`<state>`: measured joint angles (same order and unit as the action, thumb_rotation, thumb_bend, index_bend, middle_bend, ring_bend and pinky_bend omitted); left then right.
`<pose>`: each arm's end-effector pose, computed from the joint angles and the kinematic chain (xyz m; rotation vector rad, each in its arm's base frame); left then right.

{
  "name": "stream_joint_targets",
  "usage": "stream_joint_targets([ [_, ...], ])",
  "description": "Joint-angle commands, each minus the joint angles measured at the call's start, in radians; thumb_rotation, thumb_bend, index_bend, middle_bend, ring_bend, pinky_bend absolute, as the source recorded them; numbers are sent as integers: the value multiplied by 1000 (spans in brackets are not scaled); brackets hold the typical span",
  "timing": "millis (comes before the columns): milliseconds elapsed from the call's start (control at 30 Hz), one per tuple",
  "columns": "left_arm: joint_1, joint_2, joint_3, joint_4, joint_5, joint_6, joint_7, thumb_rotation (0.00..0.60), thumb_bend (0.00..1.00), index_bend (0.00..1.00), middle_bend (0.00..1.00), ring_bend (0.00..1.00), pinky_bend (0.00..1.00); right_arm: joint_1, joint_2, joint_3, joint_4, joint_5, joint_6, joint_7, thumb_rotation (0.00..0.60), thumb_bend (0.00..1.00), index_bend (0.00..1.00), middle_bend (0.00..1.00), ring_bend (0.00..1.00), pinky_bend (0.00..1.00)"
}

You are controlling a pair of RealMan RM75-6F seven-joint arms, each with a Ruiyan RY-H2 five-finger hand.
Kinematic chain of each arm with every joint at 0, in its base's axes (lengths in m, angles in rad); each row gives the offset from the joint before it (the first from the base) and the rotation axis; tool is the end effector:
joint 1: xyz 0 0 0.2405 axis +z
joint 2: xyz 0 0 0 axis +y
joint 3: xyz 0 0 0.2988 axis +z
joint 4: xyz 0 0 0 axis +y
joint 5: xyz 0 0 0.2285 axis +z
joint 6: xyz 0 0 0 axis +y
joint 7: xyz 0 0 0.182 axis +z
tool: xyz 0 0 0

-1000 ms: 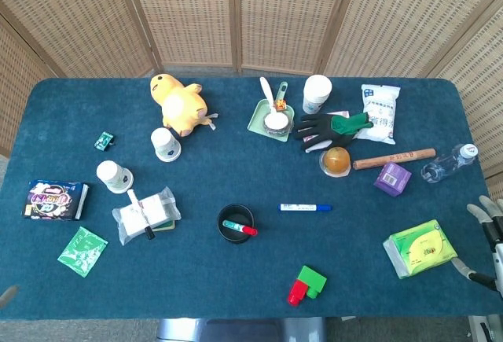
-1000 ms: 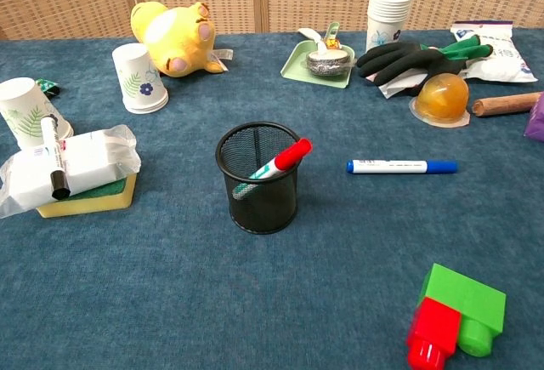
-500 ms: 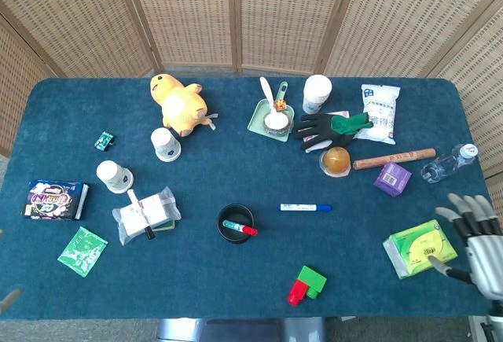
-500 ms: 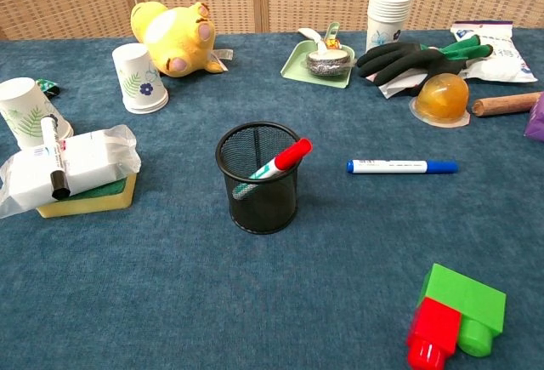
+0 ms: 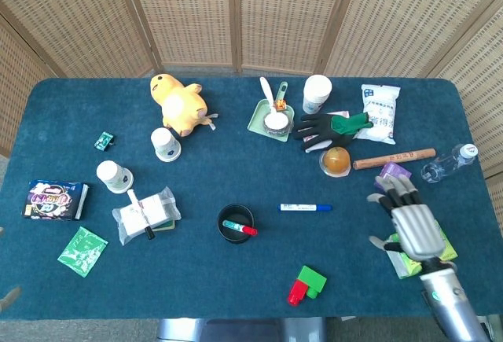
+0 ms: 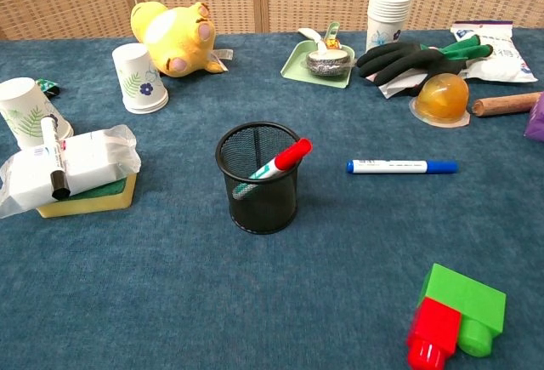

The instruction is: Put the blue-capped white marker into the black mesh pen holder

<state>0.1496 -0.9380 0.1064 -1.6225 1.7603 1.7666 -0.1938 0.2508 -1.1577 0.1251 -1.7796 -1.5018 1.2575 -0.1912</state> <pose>-0.3485 0.1033 0.2232 -1.4064 -0.9234 -0.9732 -0.2719 -0.2827 0.1060 1.6248 -0.8959 0.9690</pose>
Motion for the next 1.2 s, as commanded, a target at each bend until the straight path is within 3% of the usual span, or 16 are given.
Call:
stream_joint_targets([
  [33, -6, 2, -2, -2, -8, -10, -4, 600, 60, 0, 0, 0, 0, 54, -69, 28, -10, 52, -51, -76, 600, 19, 346, 0, 0, 0],
  [167, -14, 2, -2, -5, -18, -34, -1, 600, 60, 0, 0, 0, 0, 85, -129, 37, 4, 89, -73, -129, 600, 50, 387, 0, 0, 0],
  [400, -20, 5, -5, -4, -23, -37, -19, 600, 61, 0, 0, 0, 0, 144, -247, 35, 53, 150, -117, -220, 600, 230, 366, 0, 0, 0],
  [600, -29, 5, -11, -6, -39, -55, -21, 600, 61, 0, 0, 0, 0, 178, -304, 36, 89, 179, -139, -235, 600, 239, 316, 0, 0, 0],
  [1200, -40, 2, -22, -20, -88, -94, -2, 600, 60, 0, 0, 0, 0, 299, -439, 73, 243, 305, -223, -293, 600, 239, 334, 0, 0, 0],
])
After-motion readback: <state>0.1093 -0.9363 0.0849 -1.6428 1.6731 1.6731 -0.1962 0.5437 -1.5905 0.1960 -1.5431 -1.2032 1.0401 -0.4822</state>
